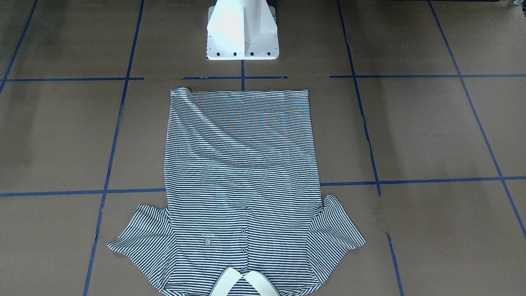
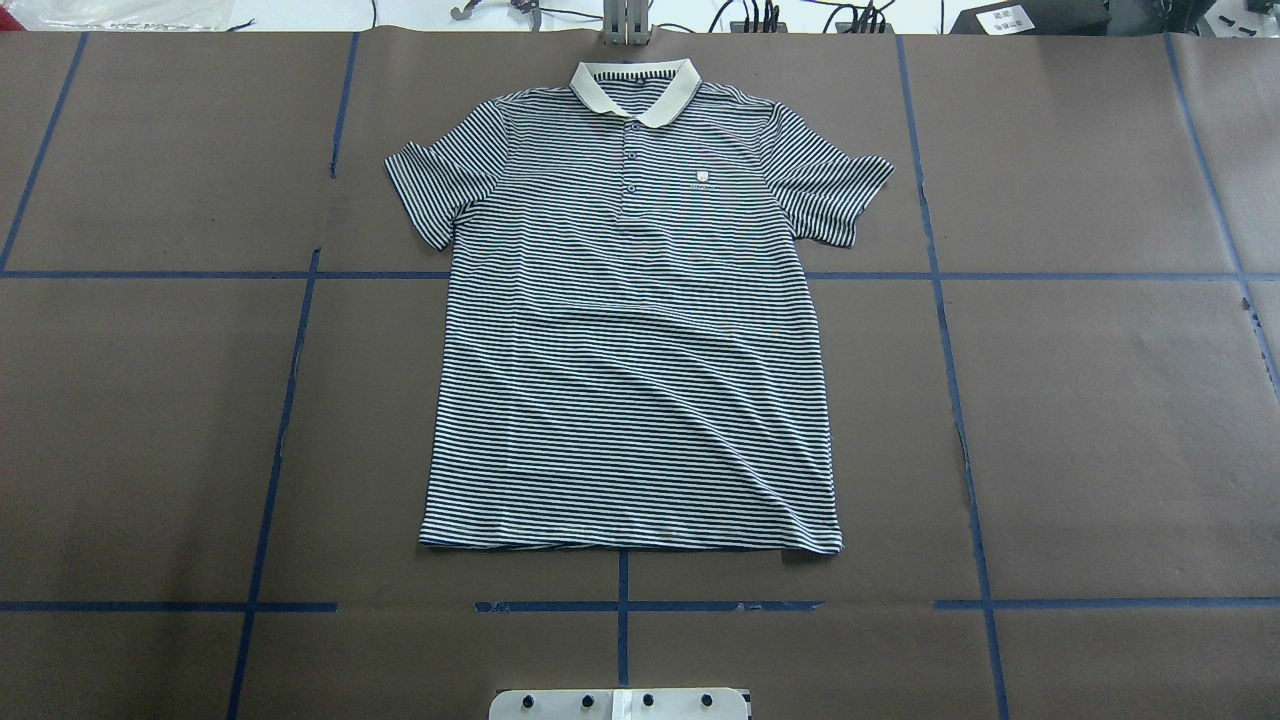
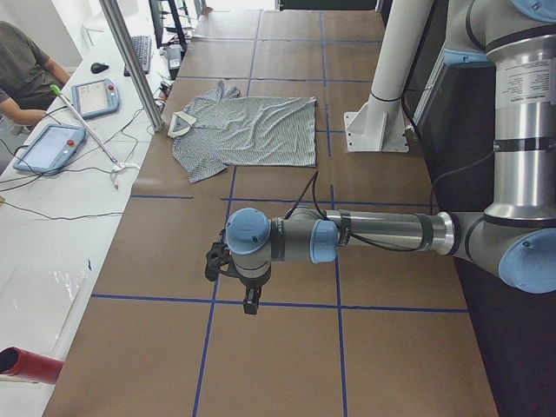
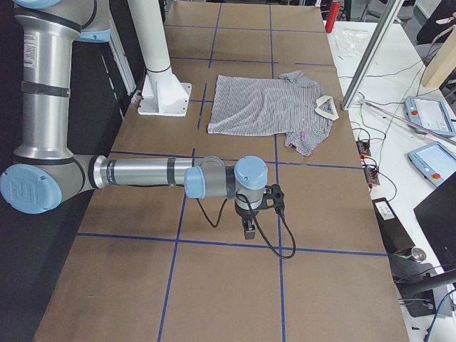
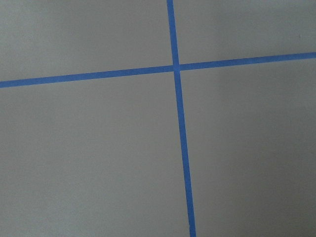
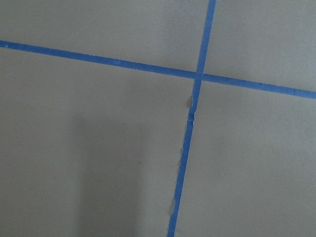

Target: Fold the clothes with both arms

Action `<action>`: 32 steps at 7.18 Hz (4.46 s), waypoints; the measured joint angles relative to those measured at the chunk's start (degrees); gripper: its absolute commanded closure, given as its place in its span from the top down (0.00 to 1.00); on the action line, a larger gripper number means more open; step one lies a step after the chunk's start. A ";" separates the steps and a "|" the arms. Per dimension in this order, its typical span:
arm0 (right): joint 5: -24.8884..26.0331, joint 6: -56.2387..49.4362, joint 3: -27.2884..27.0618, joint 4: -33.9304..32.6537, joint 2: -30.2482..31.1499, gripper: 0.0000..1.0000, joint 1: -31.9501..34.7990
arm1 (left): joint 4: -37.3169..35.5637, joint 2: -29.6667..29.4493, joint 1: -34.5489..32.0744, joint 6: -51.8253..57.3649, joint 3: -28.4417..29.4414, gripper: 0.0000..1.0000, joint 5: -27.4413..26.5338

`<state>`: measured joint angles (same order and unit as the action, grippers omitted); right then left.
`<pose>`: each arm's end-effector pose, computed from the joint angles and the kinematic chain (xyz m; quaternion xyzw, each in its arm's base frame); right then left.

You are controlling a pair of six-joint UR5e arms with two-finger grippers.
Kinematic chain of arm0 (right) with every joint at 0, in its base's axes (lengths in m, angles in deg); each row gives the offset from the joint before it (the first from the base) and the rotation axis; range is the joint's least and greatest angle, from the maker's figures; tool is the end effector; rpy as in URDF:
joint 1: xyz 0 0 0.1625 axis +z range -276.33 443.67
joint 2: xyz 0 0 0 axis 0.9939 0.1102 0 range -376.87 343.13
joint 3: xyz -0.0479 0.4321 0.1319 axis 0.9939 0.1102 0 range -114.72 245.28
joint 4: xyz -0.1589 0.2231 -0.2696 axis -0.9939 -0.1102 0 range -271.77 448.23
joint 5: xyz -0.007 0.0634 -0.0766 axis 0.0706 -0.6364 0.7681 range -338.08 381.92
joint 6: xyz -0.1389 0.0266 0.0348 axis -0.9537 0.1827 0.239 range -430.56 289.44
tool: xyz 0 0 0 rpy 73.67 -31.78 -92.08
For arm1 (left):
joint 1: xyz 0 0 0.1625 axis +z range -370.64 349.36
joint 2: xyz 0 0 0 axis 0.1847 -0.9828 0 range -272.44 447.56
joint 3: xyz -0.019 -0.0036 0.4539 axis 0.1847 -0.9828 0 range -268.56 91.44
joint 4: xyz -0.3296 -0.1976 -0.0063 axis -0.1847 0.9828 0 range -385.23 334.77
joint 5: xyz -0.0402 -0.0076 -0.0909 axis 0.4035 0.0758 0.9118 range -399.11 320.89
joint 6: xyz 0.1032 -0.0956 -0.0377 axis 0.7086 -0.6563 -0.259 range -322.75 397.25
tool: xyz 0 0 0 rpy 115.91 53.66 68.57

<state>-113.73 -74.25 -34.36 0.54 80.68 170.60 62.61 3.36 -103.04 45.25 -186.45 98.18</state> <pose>0.0073 -0.4086 0.6935 0.0375 -0.3874 -0.0692 0.9185 -0.0437 -0.4124 0.7003 0.0358 0.3995 0.0446 0.9150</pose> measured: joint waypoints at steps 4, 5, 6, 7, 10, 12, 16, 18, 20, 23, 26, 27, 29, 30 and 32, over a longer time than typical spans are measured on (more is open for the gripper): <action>-0.37 0.03 -0.84 0.79 0.97 1.00 -0.42 | -0.14 -0.34 0.18 -0.28 -2.06 1.00 -0.34; -0.42 0.64 -0.84 2.15 0.86 1.00 -1.70 | -0.24 -0.14 0.20 -0.26 -2.18 1.00 -0.18; -0.36 3.45 -0.74 3.46 0.02 1.00 -4.56 | -0.13 0.40 0.26 -0.15 -2.28 1.00 0.28; -0.22 9.21 -0.62 4.66 -1.88 1.00 -8.14 | 0.58 1.18 0.32 -0.04 -2.37 1.00 0.88; 0.05 33.88 6.26 10.12 -16.10 1.00 -18.25 | 2.60 1.92 0.37 0.06 -2.58 1.00 5.02; 1.30 48.06 18.29 17.05 -29.85 0.97 -22.94 | 4.45 2.01 0.37 -0.05 -2.76 1.00 6.90; 11.58 61.30 34.91 31.98 -42.71 0.83 -28.47 | 4.96 2.18 0.38 -0.17 -4.18 1.00 7.19; 14.39 61.69 39.84 32.64 -46.05 0.75 -30.08 | 4.97 2.20 0.37 -0.18 -4.38 1.00 7.13; 17.45 61.54 43.22 32.67 -48.10 0.70 -31.24 | 4.96 2.26 0.38 -0.18 -4.40 1.00 7.12; 20.28 61.23 45.09 33.33 -48.89 0.53 -31.92 | 5.00 2.29 0.38 -0.10 -4.38 1.00 7.12; 20.62 61.26 45.71 33.51 -49.12 0.00 -32.19 | 4.97 2.29 0.38 -0.09 -4.31 1.00 7.12; 20.35 61.26 45.67 33.52 -49.15 0.00 -32.22 | 4.97 2.29 0.38 -0.09 -4.29 1.00 7.12; 18.44 61.59 42.82 33.86 -48.82 0.00 -32.21 | 4.97 2.29 0.38 -0.09 -4.32 1.00 7.12; 16.96 61.92 40.58 33.91 -48.56 0.00 -32.31 | 4.96 2.32 0.37 -0.09 -4.33 1.00 7.12; 15.55 65.22 38.03 33.88 -49.91 0.00 -33.83 | 4.96 2.37 0.38 -0.11 -4.36 1.00 7.11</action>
<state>-98.18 -9.04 3.67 34.42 30.77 136.77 67.58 5.72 -102.66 45.14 -190.80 105.29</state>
